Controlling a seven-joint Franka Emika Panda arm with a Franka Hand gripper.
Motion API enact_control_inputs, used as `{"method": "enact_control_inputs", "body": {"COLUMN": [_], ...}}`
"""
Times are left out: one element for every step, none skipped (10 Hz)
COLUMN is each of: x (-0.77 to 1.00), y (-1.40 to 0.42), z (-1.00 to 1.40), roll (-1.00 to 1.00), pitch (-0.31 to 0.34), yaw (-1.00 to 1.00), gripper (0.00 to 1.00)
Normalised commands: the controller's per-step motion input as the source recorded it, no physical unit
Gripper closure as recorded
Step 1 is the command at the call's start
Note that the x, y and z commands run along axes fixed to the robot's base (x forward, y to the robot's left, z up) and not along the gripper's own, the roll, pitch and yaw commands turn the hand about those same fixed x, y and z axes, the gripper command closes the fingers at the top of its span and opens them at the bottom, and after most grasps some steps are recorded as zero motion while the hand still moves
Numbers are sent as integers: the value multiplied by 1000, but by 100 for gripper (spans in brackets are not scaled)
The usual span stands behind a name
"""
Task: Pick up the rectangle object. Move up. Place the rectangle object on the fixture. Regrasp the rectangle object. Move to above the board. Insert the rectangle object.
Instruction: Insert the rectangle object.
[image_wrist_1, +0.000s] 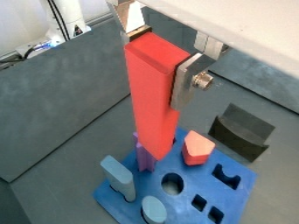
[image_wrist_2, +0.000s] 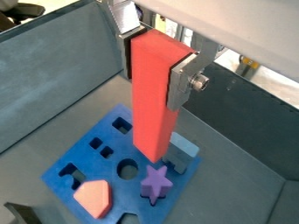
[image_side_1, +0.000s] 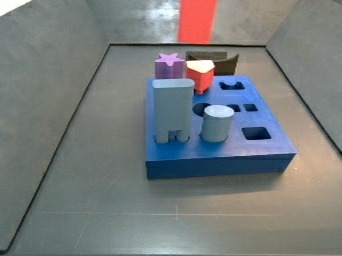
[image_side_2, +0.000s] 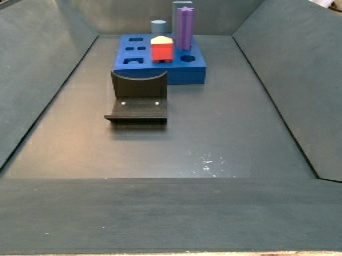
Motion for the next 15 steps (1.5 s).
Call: {"method": "enact_control_inputs", "body": {"x": [1000,1000,1000,983,940,877,823,731,566,311,223,163,200,269,377], "y": [9,0,6,11,20,3,0,0,0,-117,-426,-503,-500,-337,-194], "z": [-154,-151,-166,-211,-257,-300,-337,-329,-331,-391,-363,-326,-354,-291,-100], "roll": [0,0,-6,-49,-77,-86,-99,-141,-130,-131,27,101,57,-63,-201], "pitch": [0,0,0,-6,-23,-34,-44,-59,-20,0,0,-1,0,-103,-350], "yaw": [71,109,123,166,229,249,246,297,440,243,0,0,0,-34,0], "gripper": [100,100,100,100,100,100,100,100,100,100,100,100,100,100,100]}}
